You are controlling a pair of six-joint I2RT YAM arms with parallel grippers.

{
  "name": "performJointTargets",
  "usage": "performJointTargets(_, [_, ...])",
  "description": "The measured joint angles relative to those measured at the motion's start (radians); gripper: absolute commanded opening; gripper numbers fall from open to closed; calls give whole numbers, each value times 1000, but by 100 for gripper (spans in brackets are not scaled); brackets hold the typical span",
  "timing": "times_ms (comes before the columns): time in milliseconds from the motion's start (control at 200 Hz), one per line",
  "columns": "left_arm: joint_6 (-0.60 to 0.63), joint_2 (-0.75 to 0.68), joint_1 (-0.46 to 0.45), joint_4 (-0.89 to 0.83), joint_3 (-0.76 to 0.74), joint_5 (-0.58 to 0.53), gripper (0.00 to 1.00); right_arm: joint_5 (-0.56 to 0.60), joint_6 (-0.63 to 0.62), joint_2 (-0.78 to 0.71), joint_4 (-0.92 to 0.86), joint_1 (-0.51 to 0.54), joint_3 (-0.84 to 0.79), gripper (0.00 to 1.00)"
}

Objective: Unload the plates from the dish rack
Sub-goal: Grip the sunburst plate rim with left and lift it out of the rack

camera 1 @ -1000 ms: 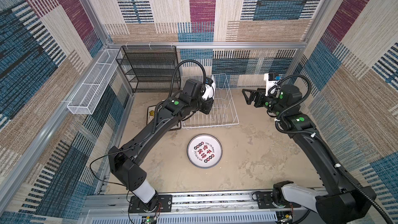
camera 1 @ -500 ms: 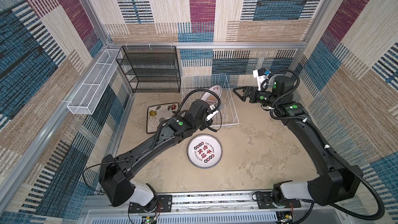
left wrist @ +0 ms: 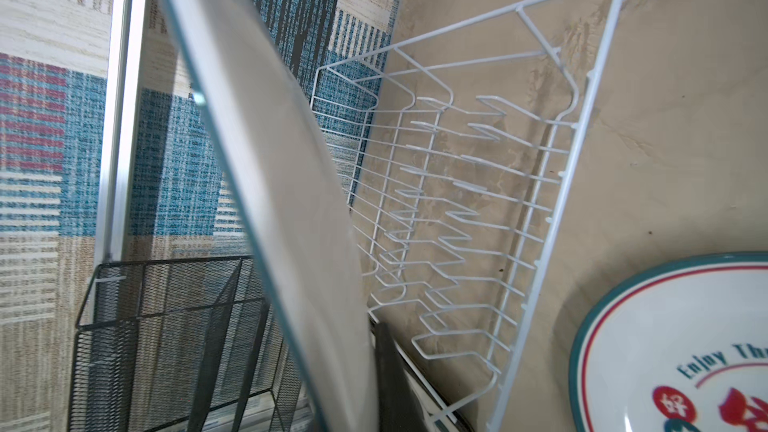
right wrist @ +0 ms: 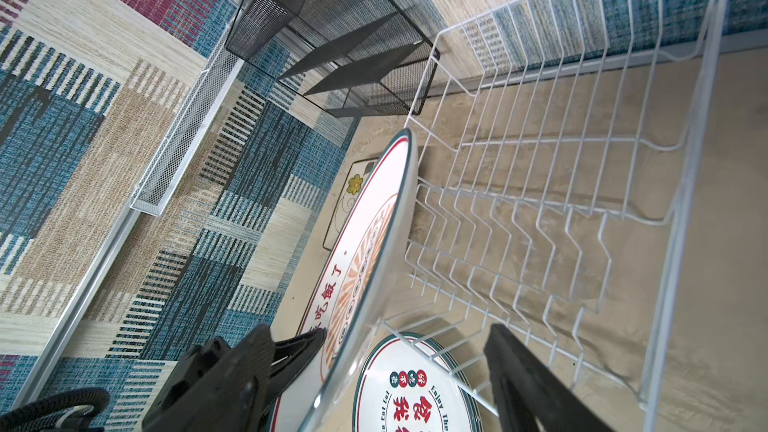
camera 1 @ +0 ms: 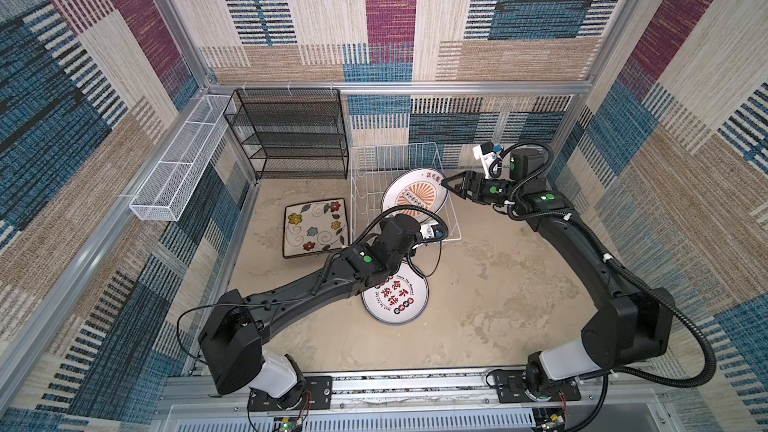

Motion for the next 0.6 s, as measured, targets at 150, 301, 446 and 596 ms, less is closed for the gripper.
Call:
performJointTargets(150, [102,35,-23,40,-12,-48,0,0,3,24,-8,8,-1,71])
performJointTargets(301, [168,52,-34,76,-19,-71,0,0,3,56,-32,22,-1,58])
performJointTargets(446, [191,55,-35,99,-22,-85,0,0,7,76,-50,30,-8,46])
performJointTargets(596, [208,59,-35,106,-24,-92,0,0,16,78,-47,31,-15,23])
